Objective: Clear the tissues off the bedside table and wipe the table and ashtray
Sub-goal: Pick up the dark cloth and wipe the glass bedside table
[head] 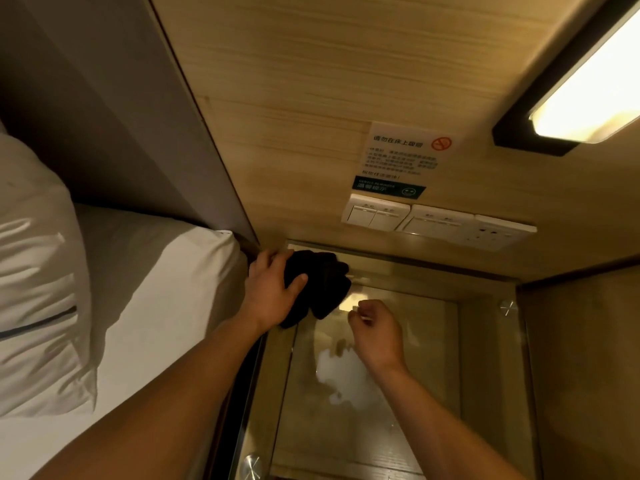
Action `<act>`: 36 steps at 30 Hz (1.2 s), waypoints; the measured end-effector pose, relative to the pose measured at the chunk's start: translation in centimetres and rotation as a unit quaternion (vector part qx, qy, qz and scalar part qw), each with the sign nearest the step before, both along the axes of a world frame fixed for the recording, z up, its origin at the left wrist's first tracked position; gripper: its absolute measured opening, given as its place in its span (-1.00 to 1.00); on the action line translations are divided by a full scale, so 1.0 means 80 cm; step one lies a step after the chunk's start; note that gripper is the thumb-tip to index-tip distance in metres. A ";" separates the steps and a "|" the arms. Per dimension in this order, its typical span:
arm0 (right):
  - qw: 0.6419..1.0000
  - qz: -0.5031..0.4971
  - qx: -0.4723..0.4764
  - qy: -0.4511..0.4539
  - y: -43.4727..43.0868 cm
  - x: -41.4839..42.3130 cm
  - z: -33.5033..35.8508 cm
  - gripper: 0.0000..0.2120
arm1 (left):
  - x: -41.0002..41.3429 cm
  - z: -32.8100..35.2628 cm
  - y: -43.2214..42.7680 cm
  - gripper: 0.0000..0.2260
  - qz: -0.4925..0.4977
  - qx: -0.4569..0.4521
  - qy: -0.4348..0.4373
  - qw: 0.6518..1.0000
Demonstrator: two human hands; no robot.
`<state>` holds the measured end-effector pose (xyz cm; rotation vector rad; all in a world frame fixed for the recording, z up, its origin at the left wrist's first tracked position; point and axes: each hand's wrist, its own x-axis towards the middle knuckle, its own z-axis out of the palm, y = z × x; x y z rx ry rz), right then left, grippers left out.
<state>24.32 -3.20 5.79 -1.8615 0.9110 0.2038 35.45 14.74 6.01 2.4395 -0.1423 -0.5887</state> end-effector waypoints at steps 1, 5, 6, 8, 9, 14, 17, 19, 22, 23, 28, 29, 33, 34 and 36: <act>1.000 0.018 -0.021 -0.009 -0.008 -0.007 0.000 -0.72 | -0.007 -0.002 0.001 -0.44 -0.016 0.015 -0.011 1.000; 0.988 0.103 -0.109 -0.042 -0.049 -0.033 -0.009 -0.70 | -0.020 -0.011 0.003 -0.45 -0.103 0.040 -0.092 0.990; 0.981 0.136 -0.134 -0.047 -0.061 -0.038 -0.013 -0.67 | -0.021 -0.012 0.002 -0.45 -0.133 0.044 -0.109 0.984; 0.957 0.213 -0.193 -0.042 -0.085 -0.046 -0.021 -0.61 | -0.017 -0.014 -0.001 -0.46 -0.191 0.065 -0.125 0.972; 0.942 0.248 -0.223 -0.032 -0.096 -0.049 -0.025 -0.57 | -0.013 -0.014 -0.003 -0.46 -0.217 0.079 -0.126 0.965; 0.876 0.366 -0.314 0.019 -0.131 -0.059 -0.041 -0.34 | 0.013 -0.014 -0.013 -0.45 -0.314 0.135 -0.121 0.932; 0.849 0.401 -0.342 0.030 -0.137 -0.066 -0.052 -0.26 | 0.024 -0.025 -0.014 -0.44 -0.371 0.165 -0.112 0.907; 0.849 0.397 -0.349 0.028 -0.137 -0.070 -0.059 -0.27 | 0.029 -0.035 -0.014 -0.43 -0.388 0.175 -0.113 0.898; 0.844 0.395 -0.362 0.029 -0.138 -0.072 -0.067 -0.30 | 0.031 -0.049 -0.012 -0.43 -0.386 0.178 -0.129 0.896; 0.843 0.393 -0.366 0.026 -0.138 -0.072 -0.068 -0.30 | 0.029 -0.054 -0.012 -0.42 -0.381 0.177 -0.138 0.897; 0.848 0.386 -0.362 0.020 -0.137 -0.075 -0.072 -0.31 | 0.015 -0.076 -0.008 -0.42 -0.357 0.157 -0.168 0.906; 0.849 0.383 -0.363 0.018 -0.137 -0.074 -0.073 -0.31 | 0.014 -0.078 -0.006 -0.42 -0.359 0.150 -0.166 0.906; 0.850 0.378 -0.366 0.004 -0.137 -0.074 -0.073 -0.31 | 0.005 -0.084 0.001 -0.42 -0.369 0.138 -0.165 0.904; 0.849 0.379 -0.368 0.004 -0.137 -0.074 -0.074 -0.31 | 0.002 -0.085 0.003 -0.41 -0.371 0.137 -0.167 0.903; 0.847 0.378 -0.374 0.004 -0.138 -0.075 -0.075 -0.30 | -0.006 -0.087 0.007 -0.41 -0.376 0.134 -0.173 0.901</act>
